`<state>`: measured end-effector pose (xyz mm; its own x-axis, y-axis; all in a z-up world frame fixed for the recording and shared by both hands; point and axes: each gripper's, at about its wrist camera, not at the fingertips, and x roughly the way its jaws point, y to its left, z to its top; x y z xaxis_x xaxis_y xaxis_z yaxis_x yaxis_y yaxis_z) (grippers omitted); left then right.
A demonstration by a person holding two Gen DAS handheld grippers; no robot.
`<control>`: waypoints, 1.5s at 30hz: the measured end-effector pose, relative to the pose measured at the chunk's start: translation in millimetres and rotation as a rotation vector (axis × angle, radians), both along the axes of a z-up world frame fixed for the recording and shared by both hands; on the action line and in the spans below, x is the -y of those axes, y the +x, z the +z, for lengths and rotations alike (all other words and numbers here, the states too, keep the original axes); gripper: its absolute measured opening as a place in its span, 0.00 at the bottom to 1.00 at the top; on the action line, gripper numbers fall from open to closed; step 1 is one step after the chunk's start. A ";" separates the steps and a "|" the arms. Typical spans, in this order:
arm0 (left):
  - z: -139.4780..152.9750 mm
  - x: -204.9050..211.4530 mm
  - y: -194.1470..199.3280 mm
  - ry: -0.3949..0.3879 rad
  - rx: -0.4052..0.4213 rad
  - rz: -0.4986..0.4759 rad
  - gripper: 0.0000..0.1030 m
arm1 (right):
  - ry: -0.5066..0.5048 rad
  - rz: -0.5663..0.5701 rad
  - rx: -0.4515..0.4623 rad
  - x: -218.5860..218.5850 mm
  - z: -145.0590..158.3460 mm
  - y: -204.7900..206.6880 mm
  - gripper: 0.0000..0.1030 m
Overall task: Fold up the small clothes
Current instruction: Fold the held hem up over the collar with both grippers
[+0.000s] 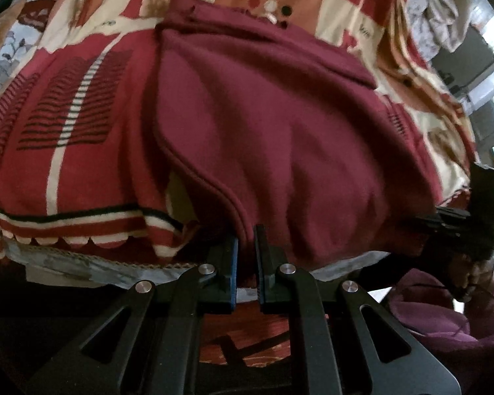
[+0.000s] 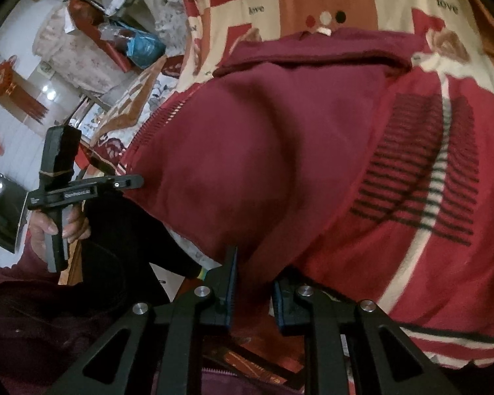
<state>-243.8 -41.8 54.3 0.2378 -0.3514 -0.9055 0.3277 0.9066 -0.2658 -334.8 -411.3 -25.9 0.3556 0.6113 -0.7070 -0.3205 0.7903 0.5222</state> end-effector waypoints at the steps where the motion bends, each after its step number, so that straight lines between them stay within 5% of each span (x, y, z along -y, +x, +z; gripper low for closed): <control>1: -3.2 -0.6 1.5 0.009 -0.005 0.011 0.07 | -0.007 -0.005 -0.014 -0.2 -3.4 1.6 0.23; 4: -9.4 -3.2 3.5 0.047 -0.011 0.043 0.14 | -0.013 -0.014 -0.049 -1.3 -12.0 5.0 0.41; 8: -11.7 -3.2 6.5 0.039 -0.015 0.052 0.28 | -0.023 0.017 -0.032 -5.1 -12.3 3.4 0.42; 11: -14.3 -2.5 9.9 0.018 -0.024 0.045 0.28 | -0.016 0.041 -0.007 -9.4 -9.6 1.3 0.25; 13: -11.1 -4.5 10.4 -0.004 -0.020 0.033 0.06 | -0.038 0.019 0.037 -10.0 -3.2 -0.8 0.14; 14: -7.3 -6.5 10.5 -0.039 -0.025 0.030 0.06 | -0.038 0.008 0.051 -9.3 0.1 -1.6 0.12; 20: 51.1 -32.0 16.8 -0.239 0.071 0.057 0.05 | 0.115 -0.017 0.161 2.6 46.1 -7.4 0.10; 27: 103.0 -50.6 31.8 -0.309 0.219 0.121 0.05 | 0.264 -0.010 0.249 2.3 90.5 -3.7 0.10; 37: 124.3 -42.2 100.2 -0.315 0.333 0.141 0.05 | 0.305 -0.193 0.320 38.2 112.3 63.1 0.10; 45: 105.5 -8.2 193.2 -0.218 0.373 0.228 0.05 | 0.170 -0.333 0.371 55.0 125.2 143.7 0.10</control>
